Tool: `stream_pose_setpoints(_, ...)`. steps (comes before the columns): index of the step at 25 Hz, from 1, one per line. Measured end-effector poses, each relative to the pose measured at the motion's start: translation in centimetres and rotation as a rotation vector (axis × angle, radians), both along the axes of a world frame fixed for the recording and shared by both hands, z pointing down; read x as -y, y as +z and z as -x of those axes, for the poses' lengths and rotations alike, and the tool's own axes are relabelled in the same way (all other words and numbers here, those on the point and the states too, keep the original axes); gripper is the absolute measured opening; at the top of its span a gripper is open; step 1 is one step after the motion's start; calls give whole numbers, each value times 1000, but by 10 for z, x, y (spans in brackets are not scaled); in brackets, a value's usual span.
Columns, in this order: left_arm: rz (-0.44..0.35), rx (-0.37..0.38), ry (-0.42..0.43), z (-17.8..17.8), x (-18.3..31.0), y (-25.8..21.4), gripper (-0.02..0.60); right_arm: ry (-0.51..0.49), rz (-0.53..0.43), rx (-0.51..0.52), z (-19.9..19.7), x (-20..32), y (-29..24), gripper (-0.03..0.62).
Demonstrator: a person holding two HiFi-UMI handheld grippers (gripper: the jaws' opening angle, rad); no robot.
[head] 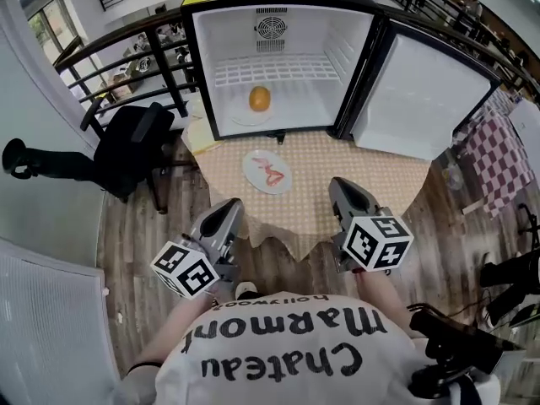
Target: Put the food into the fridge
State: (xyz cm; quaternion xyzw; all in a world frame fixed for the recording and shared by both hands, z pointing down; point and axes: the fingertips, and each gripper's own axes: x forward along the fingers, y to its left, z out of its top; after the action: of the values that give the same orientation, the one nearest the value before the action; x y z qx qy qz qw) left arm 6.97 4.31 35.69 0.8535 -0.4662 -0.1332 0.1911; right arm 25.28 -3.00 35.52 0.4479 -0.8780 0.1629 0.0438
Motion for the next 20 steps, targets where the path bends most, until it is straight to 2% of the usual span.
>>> stream_pose_setpoints(10,-18,-4,-60,-64,-58,-1,5,-88,-7,-6,-51,-54,4,15)
stream_pose_setpoints(20,-6,-15,-99,-106,-119,10,5,-126,-5,-40,-89,-110,14,15)
